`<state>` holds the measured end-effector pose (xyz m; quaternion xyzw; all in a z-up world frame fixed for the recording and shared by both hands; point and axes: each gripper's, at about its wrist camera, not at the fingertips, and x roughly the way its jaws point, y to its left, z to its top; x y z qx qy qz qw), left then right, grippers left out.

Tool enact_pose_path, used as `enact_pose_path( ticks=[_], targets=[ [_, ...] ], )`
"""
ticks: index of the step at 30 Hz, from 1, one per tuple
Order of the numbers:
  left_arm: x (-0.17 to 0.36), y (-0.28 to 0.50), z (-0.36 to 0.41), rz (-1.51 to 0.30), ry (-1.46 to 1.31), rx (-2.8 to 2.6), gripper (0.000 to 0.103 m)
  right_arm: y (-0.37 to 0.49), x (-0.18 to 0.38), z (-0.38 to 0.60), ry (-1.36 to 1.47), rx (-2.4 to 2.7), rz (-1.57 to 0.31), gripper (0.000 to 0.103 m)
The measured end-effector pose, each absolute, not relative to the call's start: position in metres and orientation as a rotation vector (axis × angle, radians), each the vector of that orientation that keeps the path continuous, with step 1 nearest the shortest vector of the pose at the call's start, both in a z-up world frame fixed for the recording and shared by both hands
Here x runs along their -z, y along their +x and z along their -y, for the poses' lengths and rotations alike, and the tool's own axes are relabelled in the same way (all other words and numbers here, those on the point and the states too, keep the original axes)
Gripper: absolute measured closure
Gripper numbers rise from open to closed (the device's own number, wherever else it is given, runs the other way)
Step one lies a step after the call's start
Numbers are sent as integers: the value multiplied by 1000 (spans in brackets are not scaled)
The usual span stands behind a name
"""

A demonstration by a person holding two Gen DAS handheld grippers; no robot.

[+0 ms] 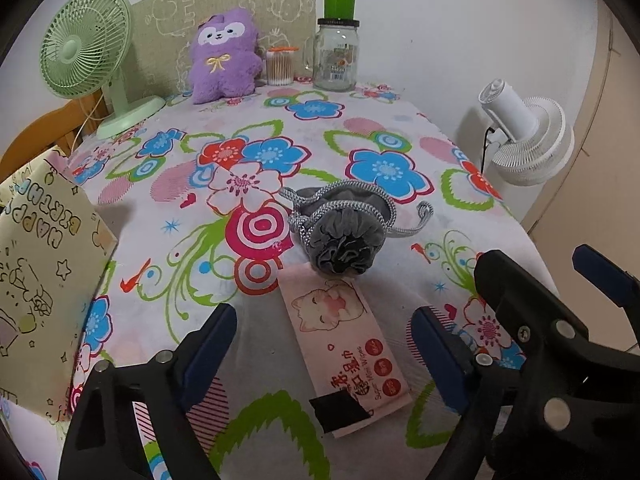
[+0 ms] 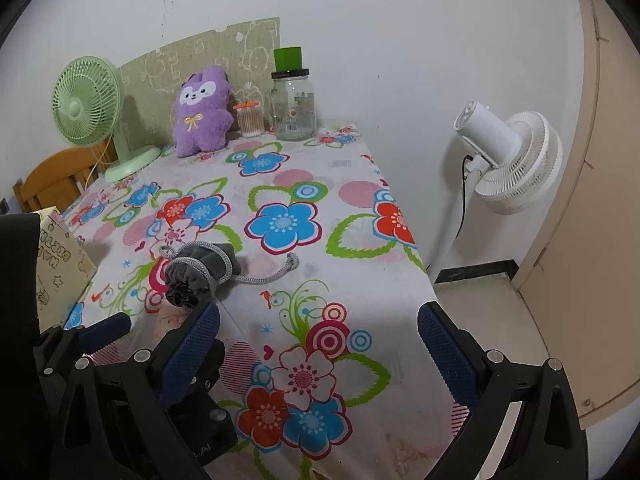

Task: Organize soft objects
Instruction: 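Grasp the pink wipes packet with the left tool while the right tool approaches the grey pouch, then close the right tool on the grey drawstring pouch while the left tool holds the packet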

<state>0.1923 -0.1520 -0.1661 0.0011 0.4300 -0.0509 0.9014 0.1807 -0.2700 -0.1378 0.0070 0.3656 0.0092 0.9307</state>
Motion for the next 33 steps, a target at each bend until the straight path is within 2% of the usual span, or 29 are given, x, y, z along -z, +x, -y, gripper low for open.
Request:
enact_pose_path(
  ticks=[6, 8, 11, 13, 14, 33],
  targets=[
    [171, 196, 154, -914, 13, 101, 16, 184, 142, 270, 18, -23, -761, 2],
    [171, 195, 155, -914, 20, 91, 22, 185, 143, 269, 18, -24, -762, 2],
    [170, 194, 153, -906, 20, 81, 38, 185, 143, 267, 27, -30, -762, 2],
    [168, 193, 151, -906, 20, 88, 57, 186, 143, 265, 39, -34, -765, 2],
    [167, 193, 150, -906, 22, 91, 61, 185, 143, 264, 40, -37, -765, 2],
    [151, 173, 104, -904, 22, 93, 63, 167, 126, 214, 47, -83, -756, 3]
  ],
)
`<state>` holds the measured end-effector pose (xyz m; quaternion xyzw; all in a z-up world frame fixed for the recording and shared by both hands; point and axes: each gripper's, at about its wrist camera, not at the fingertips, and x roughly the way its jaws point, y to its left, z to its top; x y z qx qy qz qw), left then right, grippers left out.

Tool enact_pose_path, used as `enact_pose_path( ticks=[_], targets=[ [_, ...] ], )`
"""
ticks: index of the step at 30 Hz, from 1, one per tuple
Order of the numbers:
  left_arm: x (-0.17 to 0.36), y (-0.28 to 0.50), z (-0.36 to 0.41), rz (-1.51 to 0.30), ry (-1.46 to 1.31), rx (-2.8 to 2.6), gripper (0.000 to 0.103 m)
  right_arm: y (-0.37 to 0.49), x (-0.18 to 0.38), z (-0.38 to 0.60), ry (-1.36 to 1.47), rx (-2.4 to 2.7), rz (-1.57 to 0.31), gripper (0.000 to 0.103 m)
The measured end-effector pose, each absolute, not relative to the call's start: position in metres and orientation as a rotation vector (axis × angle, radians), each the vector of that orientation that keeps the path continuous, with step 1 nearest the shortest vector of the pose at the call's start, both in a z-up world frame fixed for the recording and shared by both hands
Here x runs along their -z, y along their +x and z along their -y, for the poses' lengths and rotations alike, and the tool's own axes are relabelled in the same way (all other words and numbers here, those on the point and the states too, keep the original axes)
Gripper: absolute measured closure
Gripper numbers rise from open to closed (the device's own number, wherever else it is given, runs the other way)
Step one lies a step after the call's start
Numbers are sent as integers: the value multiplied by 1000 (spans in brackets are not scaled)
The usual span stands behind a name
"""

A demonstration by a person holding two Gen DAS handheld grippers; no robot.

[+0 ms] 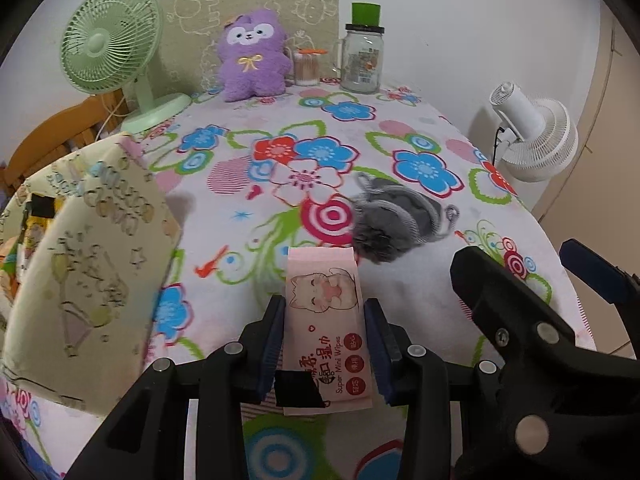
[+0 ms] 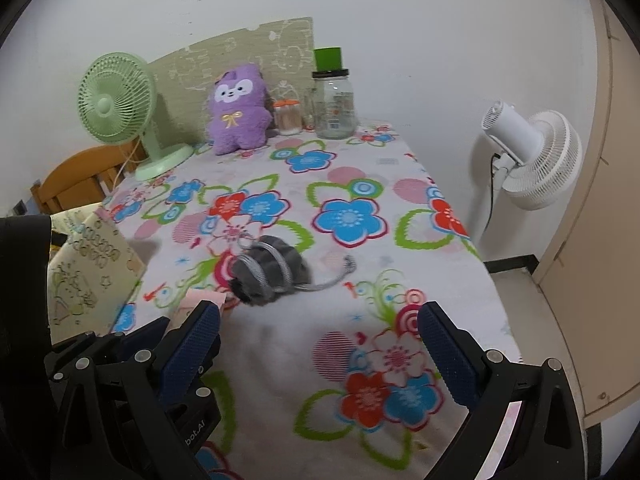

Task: Organize soft objects
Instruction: 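Close the right tool on the grey drawstring pouch while the left tool holds the packet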

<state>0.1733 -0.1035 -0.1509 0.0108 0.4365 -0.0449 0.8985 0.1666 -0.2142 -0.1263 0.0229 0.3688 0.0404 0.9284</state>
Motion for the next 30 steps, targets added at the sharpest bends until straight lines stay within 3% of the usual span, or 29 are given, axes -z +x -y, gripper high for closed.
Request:
enact_pose_path(
  ticks=[30],
  targets=[
    [155, 208, 73, -925, 22, 85, 63, 214, 137, 176, 2, -129, -775, 5]
  ],
)
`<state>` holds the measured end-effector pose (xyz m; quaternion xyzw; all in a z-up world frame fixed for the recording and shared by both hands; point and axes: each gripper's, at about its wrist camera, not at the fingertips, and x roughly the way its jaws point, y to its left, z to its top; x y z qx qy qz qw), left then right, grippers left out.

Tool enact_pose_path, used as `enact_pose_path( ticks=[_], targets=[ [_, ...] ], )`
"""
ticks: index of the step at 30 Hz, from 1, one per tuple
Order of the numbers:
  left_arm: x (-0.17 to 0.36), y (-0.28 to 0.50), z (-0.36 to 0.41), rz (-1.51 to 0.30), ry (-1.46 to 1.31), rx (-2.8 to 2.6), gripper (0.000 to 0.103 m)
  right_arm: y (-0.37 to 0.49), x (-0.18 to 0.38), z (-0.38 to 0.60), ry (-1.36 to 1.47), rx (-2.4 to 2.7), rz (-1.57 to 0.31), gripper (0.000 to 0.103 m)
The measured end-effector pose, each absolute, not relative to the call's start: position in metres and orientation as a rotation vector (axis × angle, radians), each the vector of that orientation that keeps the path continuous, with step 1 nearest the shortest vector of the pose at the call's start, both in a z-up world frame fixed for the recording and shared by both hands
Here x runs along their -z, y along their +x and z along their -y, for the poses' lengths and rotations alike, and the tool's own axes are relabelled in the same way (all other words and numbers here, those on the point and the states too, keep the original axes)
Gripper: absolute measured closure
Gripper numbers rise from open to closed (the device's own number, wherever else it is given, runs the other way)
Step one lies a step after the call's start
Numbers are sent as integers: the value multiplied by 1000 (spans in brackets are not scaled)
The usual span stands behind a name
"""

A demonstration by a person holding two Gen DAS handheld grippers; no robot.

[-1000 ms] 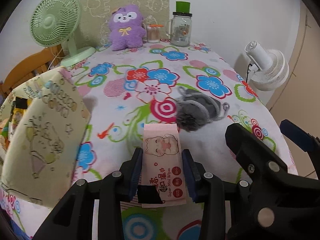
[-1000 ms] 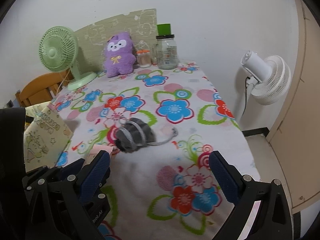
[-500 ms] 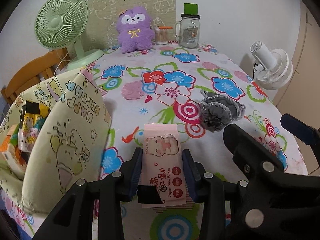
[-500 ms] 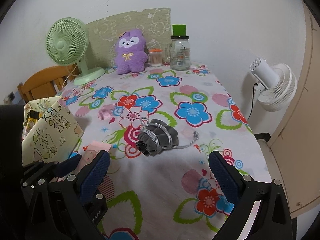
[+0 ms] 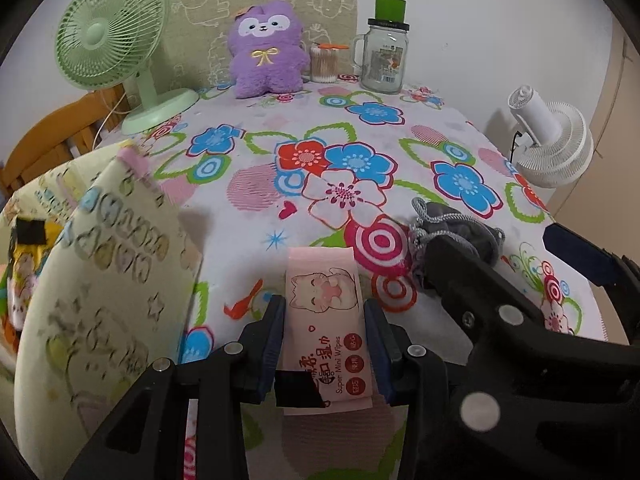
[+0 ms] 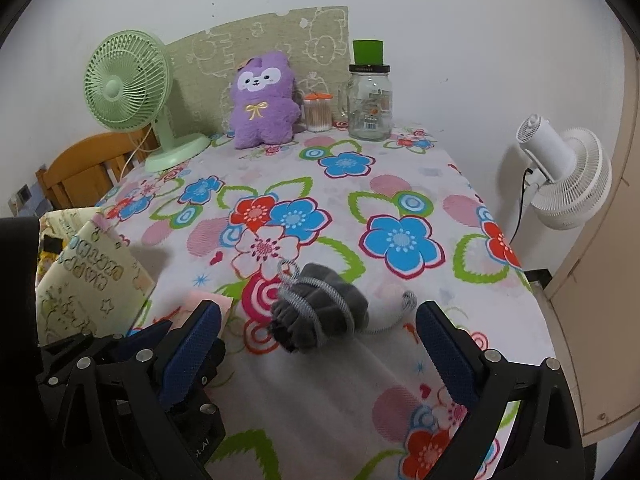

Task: Organize soft objects
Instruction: 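Close the right tool on the grey drawstring pouch while the left tool holds the packet, then lift and carry the pink packet and grey pouch over the fabric box with both tools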

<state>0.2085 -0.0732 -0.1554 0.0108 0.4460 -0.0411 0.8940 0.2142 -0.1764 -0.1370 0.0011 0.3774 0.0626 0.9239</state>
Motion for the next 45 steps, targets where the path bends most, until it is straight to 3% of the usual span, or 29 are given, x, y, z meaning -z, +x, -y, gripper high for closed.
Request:
enact_pose_path(
  ticks=[15, 21, 25, 29, 45],
  targets=[
    [165, 231, 83, -903, 88, 82, 63, 253, 163, 175, 9, -152, -852, 11],
    [166, 234, 83, -894, 86, 83, 62, 259, 169, 174, 23, -168, -888, 22],
    [166, 234, 83, -892, 90, 86, 62, 259, 170, 175, 31, -161, -900, 37],
    [166, 233, 83, -891, 97, 85, 62, 256, 171, 177, 52, -148, -905, 41],
    [159, 203, 94, -893, 97, 119, 63, 217, 159, 190, 62, -65, -903, 45]
  ],
)
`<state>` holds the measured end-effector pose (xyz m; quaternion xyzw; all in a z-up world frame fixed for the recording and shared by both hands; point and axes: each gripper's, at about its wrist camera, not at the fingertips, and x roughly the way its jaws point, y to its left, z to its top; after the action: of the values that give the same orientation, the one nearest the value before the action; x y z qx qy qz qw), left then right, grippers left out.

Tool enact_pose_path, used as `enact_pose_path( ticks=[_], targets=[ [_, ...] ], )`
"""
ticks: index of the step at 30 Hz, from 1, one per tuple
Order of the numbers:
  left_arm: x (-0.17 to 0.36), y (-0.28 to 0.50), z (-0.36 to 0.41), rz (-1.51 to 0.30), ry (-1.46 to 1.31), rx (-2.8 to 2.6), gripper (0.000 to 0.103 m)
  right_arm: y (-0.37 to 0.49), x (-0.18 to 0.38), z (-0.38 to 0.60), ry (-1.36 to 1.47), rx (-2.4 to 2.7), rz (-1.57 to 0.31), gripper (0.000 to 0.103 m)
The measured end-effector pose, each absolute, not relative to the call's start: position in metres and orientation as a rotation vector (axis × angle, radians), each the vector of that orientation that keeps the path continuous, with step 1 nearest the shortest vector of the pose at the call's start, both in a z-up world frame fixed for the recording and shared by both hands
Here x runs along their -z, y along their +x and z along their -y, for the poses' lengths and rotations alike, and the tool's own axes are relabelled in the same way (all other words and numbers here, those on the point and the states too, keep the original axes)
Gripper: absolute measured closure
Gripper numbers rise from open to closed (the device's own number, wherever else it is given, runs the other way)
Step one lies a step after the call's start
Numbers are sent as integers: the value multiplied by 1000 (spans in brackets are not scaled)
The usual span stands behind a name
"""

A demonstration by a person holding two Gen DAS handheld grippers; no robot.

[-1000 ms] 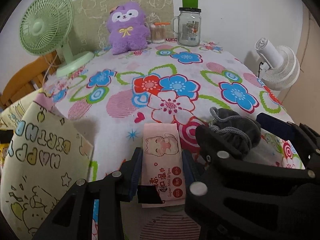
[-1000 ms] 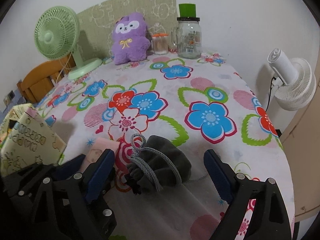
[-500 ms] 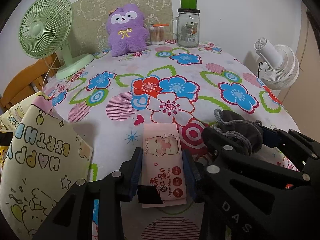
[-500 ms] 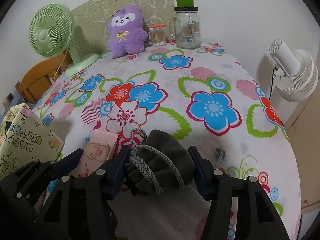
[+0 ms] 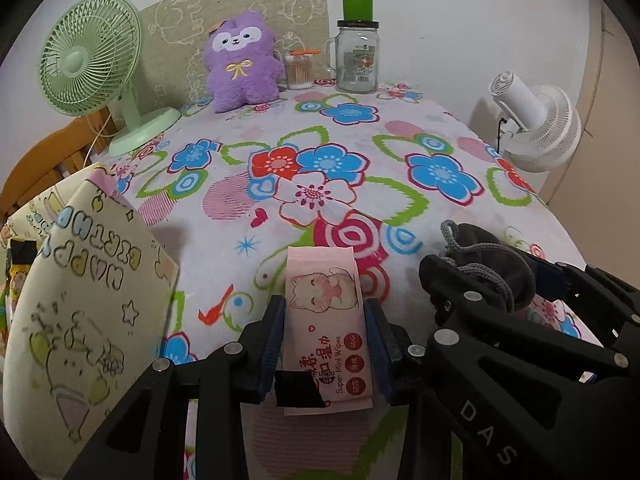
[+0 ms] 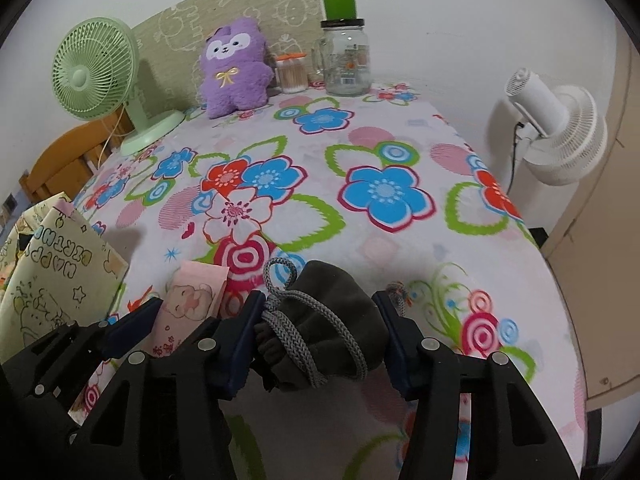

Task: Organize soft objects
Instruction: 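Lift and carry the pink packet and grey pouch over the fabric box with both tools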

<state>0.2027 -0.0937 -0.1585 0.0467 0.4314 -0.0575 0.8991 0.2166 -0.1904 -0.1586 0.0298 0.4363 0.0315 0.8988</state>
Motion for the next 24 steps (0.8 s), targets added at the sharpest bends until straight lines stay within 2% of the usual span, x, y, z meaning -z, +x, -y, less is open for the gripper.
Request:
enact_pose_path(
  ticks=[24],
  targets=[
    [114, 142, 89, -807, 93, 135, 63, 150, 109, 185, 72, -7, -813, 46]
  ],
)
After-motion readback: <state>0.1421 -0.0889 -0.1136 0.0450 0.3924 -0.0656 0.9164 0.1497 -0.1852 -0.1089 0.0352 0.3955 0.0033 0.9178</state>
